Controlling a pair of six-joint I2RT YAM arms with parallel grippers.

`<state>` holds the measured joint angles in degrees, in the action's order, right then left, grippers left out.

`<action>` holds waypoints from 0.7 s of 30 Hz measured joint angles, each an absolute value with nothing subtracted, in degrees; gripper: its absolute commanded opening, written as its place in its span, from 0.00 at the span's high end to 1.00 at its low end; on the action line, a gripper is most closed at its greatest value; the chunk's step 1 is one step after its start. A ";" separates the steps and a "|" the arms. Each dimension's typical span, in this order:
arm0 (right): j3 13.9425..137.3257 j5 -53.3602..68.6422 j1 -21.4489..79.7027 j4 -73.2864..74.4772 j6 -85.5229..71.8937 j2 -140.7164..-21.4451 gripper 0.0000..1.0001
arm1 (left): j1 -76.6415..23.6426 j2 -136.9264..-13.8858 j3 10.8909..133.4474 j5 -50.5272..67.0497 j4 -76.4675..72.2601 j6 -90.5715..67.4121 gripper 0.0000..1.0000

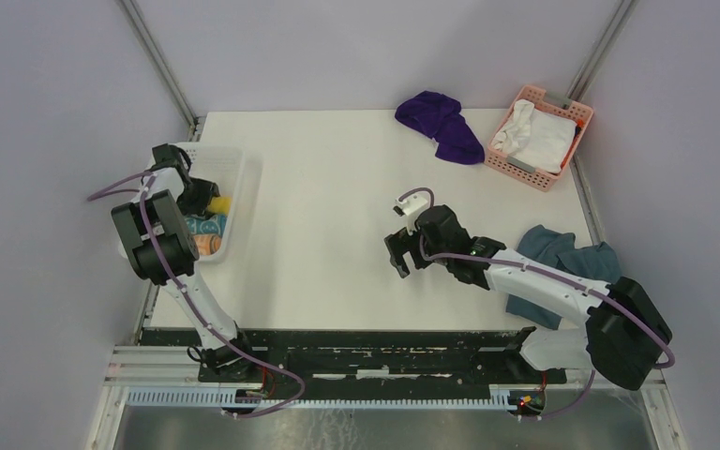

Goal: Roll the towels
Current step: Place the towel in the bin.

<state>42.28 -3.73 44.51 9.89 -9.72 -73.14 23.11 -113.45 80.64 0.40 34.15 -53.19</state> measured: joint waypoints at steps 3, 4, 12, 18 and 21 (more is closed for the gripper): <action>42.28 -3.75 44.51 9.87 -9.69 -72.69 0.00 | 23.11 -113.45 80.84 0.51 34.28 -53.23 0.37; 42.28 -3.75 44.51 9.89 -9.67 -72.58 0.00 | 23.11 -113.43 80.88 0.54 34.33 -53.23 0.36; 42.28 -3.75 44.58 9.91 -9.61 -72.20 0.00 | 23.11 -112.31 81.19 0.54 35.57 -53.28 0.33; 42.28 -3.75 44.58 9.96 -9.61 -72.18 0.00 | 23.11 -108.71 81.21 0.01 37.21 -53.28 0.31; 42.28 -3.75 44.58 10.04 -9.61 -72.18 0.00 | 23.14 -106.48 81.21 -0.08 37.69 -53.28 0.30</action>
